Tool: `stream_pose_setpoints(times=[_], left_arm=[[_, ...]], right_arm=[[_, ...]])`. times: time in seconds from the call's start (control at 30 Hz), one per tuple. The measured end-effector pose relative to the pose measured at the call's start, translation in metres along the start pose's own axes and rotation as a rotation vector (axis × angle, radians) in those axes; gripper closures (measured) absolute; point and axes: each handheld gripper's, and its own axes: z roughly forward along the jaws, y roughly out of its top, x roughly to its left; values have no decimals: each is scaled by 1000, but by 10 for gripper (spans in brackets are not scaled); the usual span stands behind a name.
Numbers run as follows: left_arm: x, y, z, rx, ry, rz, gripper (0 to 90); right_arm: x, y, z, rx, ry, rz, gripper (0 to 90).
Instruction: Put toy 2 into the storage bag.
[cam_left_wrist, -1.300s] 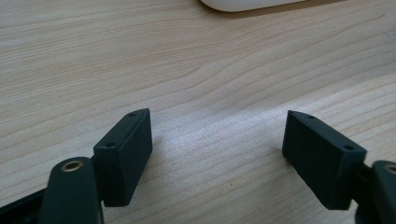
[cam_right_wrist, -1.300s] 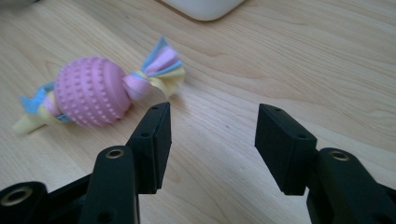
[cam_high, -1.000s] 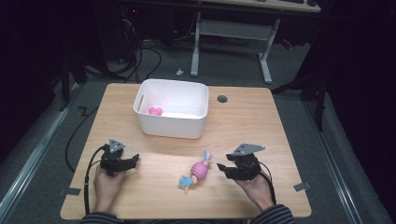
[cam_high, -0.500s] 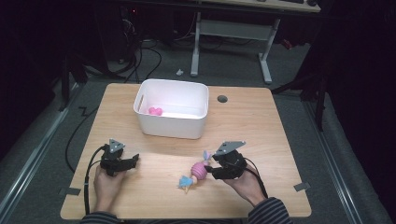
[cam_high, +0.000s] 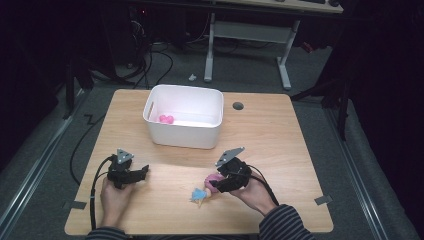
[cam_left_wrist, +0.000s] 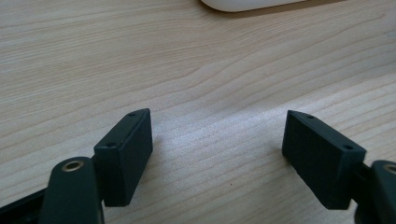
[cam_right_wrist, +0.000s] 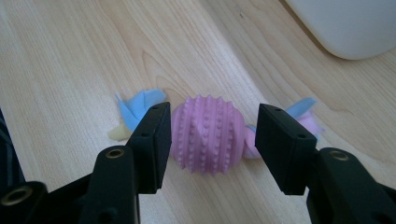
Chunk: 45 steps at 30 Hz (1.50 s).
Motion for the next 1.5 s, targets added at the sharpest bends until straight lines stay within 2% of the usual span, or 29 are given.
stream_pose_setpoints(times=[0.1,0.2,0.43,0.67,1.1,1.17,1.5], left_arm=[[0,0,0,0,0,0,247],[0,0,0,2,-1,0,247],[0,0,0,0,-1,0,246],[0,0,0,2,-7,6,244],[0,0,0,2,-10,8,242],[0,0,0,2,-10,8,242],[0,0,0,2,-11,9,242]], right_arm=[[1,4,4,20,12,-12,441],[3,6,8,38,4,-22,429],[1,9,14,60,5,-22,395],[-2,10,22,84,26,-16,342],[-4,10,31,120,34,-32,356],[-4,10,32,129,39,-35,384],[-3,9,30,113,45,-44,405]])
